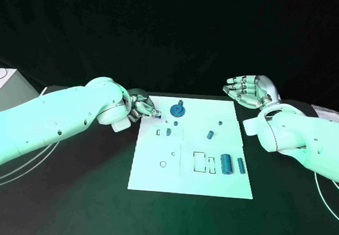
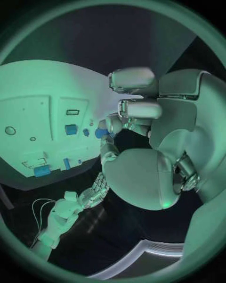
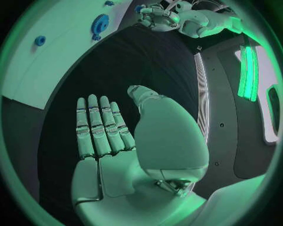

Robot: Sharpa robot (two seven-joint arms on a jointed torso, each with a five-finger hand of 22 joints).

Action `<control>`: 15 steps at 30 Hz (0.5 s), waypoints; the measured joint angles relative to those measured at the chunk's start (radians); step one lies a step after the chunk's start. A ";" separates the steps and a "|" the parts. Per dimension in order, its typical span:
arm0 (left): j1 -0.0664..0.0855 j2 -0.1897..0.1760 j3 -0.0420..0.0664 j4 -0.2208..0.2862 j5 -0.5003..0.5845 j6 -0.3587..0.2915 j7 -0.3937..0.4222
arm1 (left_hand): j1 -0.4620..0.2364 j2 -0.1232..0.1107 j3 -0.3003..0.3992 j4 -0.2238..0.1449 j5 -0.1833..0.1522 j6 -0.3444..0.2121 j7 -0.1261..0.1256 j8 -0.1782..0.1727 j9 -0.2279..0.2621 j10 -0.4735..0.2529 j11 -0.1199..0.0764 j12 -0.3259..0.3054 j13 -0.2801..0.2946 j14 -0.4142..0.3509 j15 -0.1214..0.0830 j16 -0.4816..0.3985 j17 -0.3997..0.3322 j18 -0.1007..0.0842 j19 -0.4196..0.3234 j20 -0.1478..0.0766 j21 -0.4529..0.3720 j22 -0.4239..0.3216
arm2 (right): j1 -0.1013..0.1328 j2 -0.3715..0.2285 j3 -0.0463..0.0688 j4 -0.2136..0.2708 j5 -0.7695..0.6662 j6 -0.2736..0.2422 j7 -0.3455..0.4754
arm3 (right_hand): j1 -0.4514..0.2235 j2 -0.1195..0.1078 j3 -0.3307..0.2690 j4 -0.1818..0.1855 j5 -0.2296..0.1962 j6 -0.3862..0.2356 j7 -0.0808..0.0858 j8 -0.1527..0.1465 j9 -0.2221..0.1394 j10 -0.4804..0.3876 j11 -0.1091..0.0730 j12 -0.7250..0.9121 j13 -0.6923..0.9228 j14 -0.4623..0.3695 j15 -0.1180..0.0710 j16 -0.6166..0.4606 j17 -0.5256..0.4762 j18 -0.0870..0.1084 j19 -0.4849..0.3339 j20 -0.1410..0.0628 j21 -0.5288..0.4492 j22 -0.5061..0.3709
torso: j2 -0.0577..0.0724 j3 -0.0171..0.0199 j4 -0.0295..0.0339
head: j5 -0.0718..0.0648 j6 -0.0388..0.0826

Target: Assemble the parts on the task board

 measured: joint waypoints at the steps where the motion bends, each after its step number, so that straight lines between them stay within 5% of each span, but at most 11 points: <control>1: -0.003 -0.006 -0.003 0.013 -0.006 -0.008 0.000 | 0.000 0.000 0.000 0.000 0.000 0.000 0.000 0.000 0.000 0.001 -0.001 0.000 0.000 0.000 0.000 0.000 0.000 0.000 0.001 0.001 0.000 0.001 | 0.000 0.000 0.000 0.000 0.000 0.000 0.000 | 0.000 0.000 0.000 0.000 0.000 0.000 0.000 0.000 0.000 0.000 0.000 0.000 0.000 0.001 -0.001 0.000 0.000 0.000 0.000 0.000 0.000 0.000 | -0.001 -0.0003 0.0010 | 0.001 -0.001; 15: -0.028 -0.029 -0.029 0.095 -0.139 -0.075 -0.005 | -0.018 -0.008 0.025 -0.019 0.000 0.008 -0.001 0.000 -0.001 0.009 -0.002 0.004 0.000 0.000 0.000 0.000 0.000 0.000 0.004 -0.003 0.004 0.007 | -0.001 0.002 0.000 -0.004 -0.002 -0.004 0.003 | 0.000 0.000 -0.006 0.000 0.018 0.000 0.000 -0.004 -0.002 0.000 0.000 -0.007 -0.001 0.009 -0.001 0.000 -0.005 0.000 0.000 0.000 0.000 -0.009 | -0.004 -0.0012 0.0045 | 0.011 -0.015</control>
